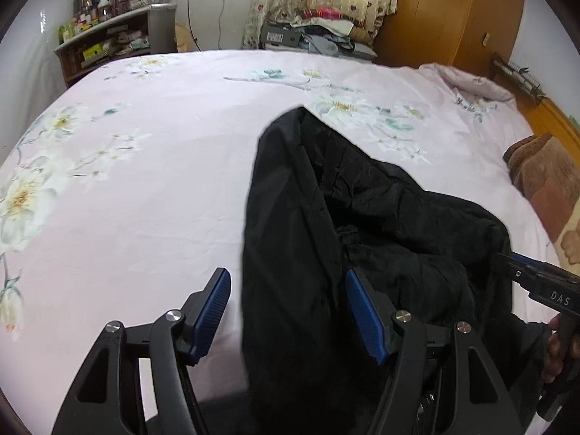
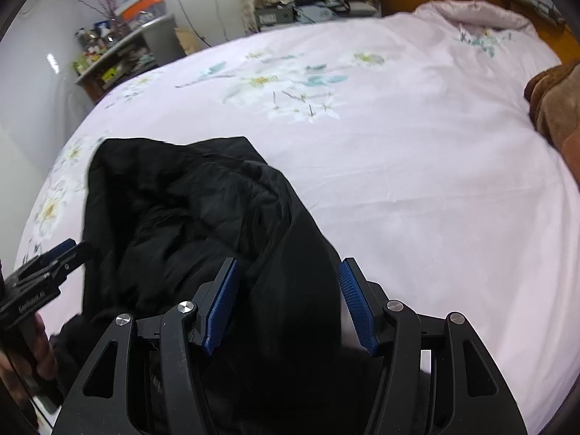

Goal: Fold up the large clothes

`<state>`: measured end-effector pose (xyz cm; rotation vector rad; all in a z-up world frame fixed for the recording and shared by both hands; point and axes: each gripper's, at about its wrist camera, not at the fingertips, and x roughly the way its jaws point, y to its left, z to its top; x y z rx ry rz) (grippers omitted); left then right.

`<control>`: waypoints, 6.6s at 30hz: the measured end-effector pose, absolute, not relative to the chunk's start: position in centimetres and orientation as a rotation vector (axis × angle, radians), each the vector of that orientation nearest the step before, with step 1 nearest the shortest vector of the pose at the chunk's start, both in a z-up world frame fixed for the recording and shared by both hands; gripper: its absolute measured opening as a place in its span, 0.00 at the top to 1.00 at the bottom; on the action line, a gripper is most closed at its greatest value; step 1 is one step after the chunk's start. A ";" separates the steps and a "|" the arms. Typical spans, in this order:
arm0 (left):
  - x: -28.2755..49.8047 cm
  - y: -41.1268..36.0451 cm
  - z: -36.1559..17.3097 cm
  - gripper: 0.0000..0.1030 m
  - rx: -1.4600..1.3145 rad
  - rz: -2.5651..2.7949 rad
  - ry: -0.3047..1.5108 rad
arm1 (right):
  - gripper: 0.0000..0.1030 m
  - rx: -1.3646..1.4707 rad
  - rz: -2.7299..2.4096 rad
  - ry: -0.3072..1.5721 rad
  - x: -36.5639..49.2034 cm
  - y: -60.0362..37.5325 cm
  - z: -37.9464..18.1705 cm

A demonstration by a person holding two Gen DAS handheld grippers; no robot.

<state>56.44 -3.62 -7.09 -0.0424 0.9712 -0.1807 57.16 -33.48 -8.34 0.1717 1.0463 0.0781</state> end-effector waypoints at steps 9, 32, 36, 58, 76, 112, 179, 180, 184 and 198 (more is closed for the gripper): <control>51.5 -2.2 -3.9 0.94 -0.043 -0.212 0.837 | 0.91 0.176 0.127 0.914 53.1 -33.5 -4.1; 25.0 6.0 -3.0 0.93 -0.167 -0.260 0.937 | 0.91 0.348 0.171 0.961 26.6 -36.8 -4.4; 21.9 7.7 -3.2 0.93 -0.186 -0.253 0.964 | 0.86 0.318 0.144 0.953 25.3 -36.9 -3.2; 26.6 1.0 -12.4 0.64 -0.078 -0.260 0.996 | 0.72 0.142 0.233 1.051 29.1 -29.4 -14.6; 36.4 2.5 -8.4 0.61 -0.102 -0.131 0.909 | 0.71 0.040 0.085 0.893 37.1 -34.3 -7.9; 26.8 1.1 -9.5 0.63 -0.057 -0.273 0.919 | 0.70 0.062 0.206 0.987 30.6 -26.9 -13.0; 5.1 6.5 -1.7 0.48 -0.002 -0.183 0.873 | 0.62 0.008 0.125 0.852 5.1 -28.7 -2.9; 5.1 6.7 -1.8 0.48 -0.001 -0.178 0.875 | 0.62 0.009 0.123 0.852 5.1 -28.9 -3.0; 5.2 7.5 -2.4 0.48 -0.002 -0.146 0.889 | 0.57 0.019 0.105 0.855 4.8 -29.8 -3.3; 5.9 11.9 -6.8 0.42 -0.062 -0.039 0.975 | 0.54 0.105 -0.017 0.927 5.7 -36.3 -6.2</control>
